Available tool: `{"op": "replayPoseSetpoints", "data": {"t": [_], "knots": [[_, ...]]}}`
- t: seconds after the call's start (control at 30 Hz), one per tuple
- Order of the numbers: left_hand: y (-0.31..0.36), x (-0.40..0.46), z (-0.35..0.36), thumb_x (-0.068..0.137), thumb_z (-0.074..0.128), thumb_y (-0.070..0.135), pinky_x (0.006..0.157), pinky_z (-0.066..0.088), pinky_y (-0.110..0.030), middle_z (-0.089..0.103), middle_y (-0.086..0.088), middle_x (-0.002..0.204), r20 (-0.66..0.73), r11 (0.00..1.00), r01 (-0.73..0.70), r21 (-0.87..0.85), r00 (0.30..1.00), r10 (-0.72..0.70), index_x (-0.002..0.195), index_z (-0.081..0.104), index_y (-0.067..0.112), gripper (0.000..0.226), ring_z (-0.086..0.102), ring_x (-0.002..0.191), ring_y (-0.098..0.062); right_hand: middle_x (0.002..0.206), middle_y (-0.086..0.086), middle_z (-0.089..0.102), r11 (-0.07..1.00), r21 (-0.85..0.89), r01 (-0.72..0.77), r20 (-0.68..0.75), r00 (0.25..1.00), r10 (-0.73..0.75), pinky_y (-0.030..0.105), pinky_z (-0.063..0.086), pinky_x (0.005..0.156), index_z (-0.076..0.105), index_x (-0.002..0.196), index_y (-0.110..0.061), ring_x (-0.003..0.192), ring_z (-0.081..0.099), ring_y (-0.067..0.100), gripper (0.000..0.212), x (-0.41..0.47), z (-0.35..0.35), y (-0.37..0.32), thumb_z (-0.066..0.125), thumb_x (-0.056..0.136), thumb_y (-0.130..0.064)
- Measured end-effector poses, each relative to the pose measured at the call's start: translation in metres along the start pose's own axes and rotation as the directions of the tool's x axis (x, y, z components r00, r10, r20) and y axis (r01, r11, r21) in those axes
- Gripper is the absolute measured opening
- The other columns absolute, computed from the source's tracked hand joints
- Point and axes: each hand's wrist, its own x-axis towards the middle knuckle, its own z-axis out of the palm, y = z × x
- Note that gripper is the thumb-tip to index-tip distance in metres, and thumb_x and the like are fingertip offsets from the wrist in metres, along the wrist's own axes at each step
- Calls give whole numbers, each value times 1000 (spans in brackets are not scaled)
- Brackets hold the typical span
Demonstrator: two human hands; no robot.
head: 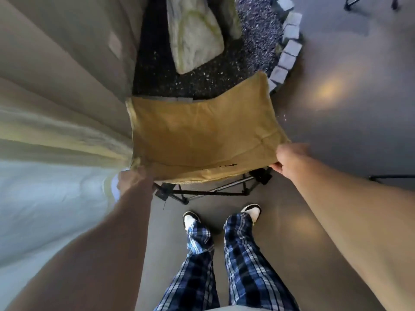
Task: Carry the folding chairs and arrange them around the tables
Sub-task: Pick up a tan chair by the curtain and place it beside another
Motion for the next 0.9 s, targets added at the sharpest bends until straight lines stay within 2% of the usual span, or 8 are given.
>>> {"op": "replayPoseSetpoints", "data": {"t": [0.13,0.2,0.27,0.43,0.63,0.7,0.8,0.9], "knots": [[80,-83,60,86,57,38,67,62,-42,66,-10,78,9,982,-158,101,987,158,94,65,6,33,67,56,-24,107,17,62,988,149,-48,-59,997,58,36,55,44,61,115,-8,87,66,34,26,20,-93,-46,66,90,-7],[112,-124,92,85,57,37,64,62,-43,64,-12,70,-5,952,-251,177,967,256,85,64,6,32,68,55,-27,108,17,60,974,218,-64,-74,994,82,40,57,51,60,116,-8,89,64,35,26,31,-129,-60,65,91,-5],[140,-161,134,82,61,34,69,61,-44,62,-12,67,35,917,-327,229,944,328,88,64,3,32,69,61,-28,108,17,59,955,290,-67,-104,989,101,42,58,56,60,117,-8,89,63,34,25,46,-172,-78,63,92,-5],[212,-232,236,80,55,36,71,61,-42,69,-17,84,81,805,-503,315,859,505,97,63,3,38,70,63,-31,108,16,59,876,483,-19,-160,981,110,35,53,44,61,115,-10,89,64,34,24,82,-263,-122,63,92,-6],[285,-293,366,71,47,40,77,58,-48,69,-17,92,185,682,-654,326,752,633,101,63,5,49,69,80,-38,82,8,51,759,651,34,-236,959,159,32,50,41,58,105,-8,73,60,26,17,124,-347,-170,63,96,-22],[313,-325,410,73,45,36,77,59,-48,69,-18,93,251,624,-706,333,705,663,102,63,4,47,69,79,-38,86,9,53,732,680,49,-268,945,186,33,51,43,55,101,-9,70,57,24,19,145,-370,-189,63,97,-25],[350,-363,484,81,49,40,79,58,-48,70,-20,88,364,482,-791,376,605,709,97,64,1,45,69,79,-38,87,9,48,685,726,60,-301,923,239,35,54,53,50,101,-9,82,56,27,12,177,-400,-219,60,99,-17],[385,-396,567,75,55,48,78,58,-48,71,-19,84,456,396,-831,390,548,701,93,67,4,49,69,77,-38,85,10,50,599,800,44,-296,896,330,39,58,67,47,81,-7,87,56,30,24,215,-430,-248,66,95,-12]]}}
